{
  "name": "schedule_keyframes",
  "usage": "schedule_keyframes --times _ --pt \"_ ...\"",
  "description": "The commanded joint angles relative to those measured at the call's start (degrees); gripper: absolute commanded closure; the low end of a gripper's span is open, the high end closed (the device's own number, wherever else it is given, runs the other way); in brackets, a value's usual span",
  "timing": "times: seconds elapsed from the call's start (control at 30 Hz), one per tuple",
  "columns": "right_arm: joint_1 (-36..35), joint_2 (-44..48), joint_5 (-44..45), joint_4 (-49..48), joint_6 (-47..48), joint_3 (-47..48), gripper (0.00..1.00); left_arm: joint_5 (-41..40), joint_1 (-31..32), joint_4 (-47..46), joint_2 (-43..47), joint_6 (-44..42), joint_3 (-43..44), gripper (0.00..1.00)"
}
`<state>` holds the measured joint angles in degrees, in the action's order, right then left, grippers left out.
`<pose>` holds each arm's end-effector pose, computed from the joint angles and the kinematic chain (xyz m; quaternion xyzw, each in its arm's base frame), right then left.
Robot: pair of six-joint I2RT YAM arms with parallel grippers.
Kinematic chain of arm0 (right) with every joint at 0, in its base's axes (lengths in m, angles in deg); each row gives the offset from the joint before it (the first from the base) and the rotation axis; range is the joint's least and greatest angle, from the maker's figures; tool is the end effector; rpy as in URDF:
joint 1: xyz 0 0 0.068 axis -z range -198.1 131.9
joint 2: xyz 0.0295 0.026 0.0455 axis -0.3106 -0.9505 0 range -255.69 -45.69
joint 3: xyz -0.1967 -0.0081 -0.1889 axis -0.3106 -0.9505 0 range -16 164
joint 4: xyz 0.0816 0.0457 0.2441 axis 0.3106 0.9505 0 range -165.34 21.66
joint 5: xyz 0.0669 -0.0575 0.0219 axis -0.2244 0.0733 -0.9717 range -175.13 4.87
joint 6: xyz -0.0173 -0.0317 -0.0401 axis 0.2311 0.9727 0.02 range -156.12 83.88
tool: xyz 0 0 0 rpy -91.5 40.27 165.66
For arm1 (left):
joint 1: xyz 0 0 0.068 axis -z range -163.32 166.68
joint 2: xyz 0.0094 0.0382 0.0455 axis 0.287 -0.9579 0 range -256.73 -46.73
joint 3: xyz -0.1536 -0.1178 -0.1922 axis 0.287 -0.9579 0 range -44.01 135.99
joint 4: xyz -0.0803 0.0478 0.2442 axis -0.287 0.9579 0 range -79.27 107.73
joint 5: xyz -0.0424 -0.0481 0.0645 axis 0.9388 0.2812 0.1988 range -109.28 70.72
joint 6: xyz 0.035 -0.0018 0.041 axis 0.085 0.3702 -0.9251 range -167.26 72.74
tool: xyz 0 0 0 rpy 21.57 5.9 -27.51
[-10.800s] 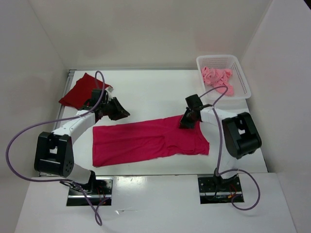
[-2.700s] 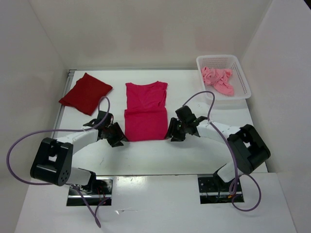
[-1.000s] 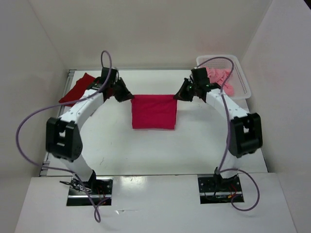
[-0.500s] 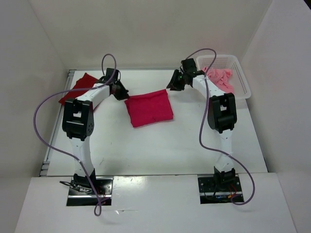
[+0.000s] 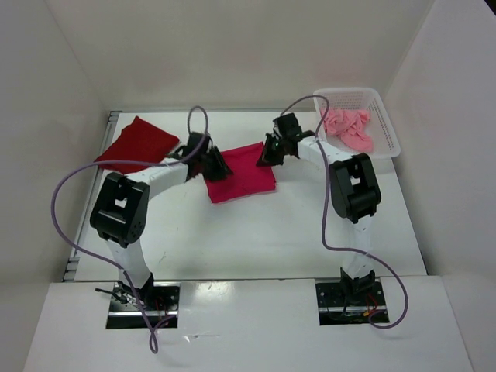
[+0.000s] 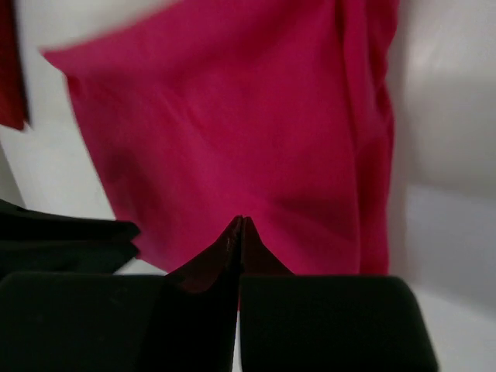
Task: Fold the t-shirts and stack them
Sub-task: Fold the long partially folded tshirt into a neat square
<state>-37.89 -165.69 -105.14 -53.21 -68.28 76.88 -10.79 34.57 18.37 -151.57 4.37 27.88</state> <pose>0.4357 0.1698 0.2024 0.0394 0.9244 0.2965 0.2368 0.3874 -0.1305 0.2147 -0.2334 0.8760 -0.2929 0.3040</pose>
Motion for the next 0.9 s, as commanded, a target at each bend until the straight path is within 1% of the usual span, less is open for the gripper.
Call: schedule_keyframes --times 0.0,0.13,0.2,0.27,0.33,0.37,0.4,0.43,0.47,0.5,0.57,0.6,0.67,0.7,0.77,0.87 --pt "-1.74 2.75 -1.96 -5.16 -1.24 -6.56 1.0 4.16 1.8 -3.68 0.94 3.03 -8.33 0.58" --pt "-1.74 3.37 -0.39 -7.53 -1.94 -13.06 1.0 4.16 1.8 -5.26 3.49 3.03 -15.46 0.58" --pt "-1.74 3.37 0.84 -8.85 -2.47 -14.48 1.0 4.95 1.8 -6.48 4.28 3.65 -18.36 0.58" --pt "-1.74 2.06 0.85 -9.38 -2.47 -15.19 1.0 6.35 1.8 -6.5 4.99 3.65 -18.99 0.58" --pt "-1.74 1.36 0.24 -8.51 -2.47 -14.66 1.0 7.59 1.8 -5.89 8.85 3.04 -19.51 0.53" --pt "-1.74 1.35 -0.29 -7.99 -1.94 -14.66 1.0 6.64 1.8 -4.75 10.6 3.03 -19.52 0.45" --pt "-1.74 2.14 -0.29 -7.98 -1.94 -13.96 0.98 5.67 1.8 -4.22 14.45 2.42 -19.52 0.4" --pt "-1.74 3.36 -1.08 -7.02 -1.33 -12.74 0.94 3.66 1.8 -3.69 16.23 2.42 -20.04 0.35" --pt "-1.74 4.16 -1.08 -6.32 -1.32 -12.03 0.84 3.03 -0.2 -3.68 17.55 2.42 -20.04 0.31" --pt "-1.74 4.95 -1.08 -5.61 -0.8 -11.41 0.78 3.02 -1.35 -3.16 18.43 1.72 -20.57 0.25" --pt "-1.74 7.94 -1.61 -4.82 -0.8 -10.7 0.65 2.41 -4.95 -3.16 18.44 0.31 -20.57 0.18" --pt "-1.74 8.99 -1.61 -4.21 -0.8 -10.7 0.55 2.41 -5.93 -3.16 15.48 -0.39 -19.7 0.17" --pt "-1.74 12.49 -2.14 -4.2 -0.8 -11.31 0.49 3.63 -6.55 -3.16 12.22 -1.63 -18.12 0.15" --pt "-1.74 13.65 -2.66 -4.2 -0.8 -12.36 0.44 4.25 -7.16 -4.11 9.24 -2.5 -17.41 0.15" --pt "-1.74 16.9 -2.67 -4.2 -0.8 -13.94 0.43 6.71 -7.17 -5.71 5.11 -3.21 -15.3 0.15" --pt "-1.74 21.11 -3.19 -4.2 -0.8 -15.88 0.42 6.71 -7.17 -6.32 0.71 -3.21 -12.31 0.17"
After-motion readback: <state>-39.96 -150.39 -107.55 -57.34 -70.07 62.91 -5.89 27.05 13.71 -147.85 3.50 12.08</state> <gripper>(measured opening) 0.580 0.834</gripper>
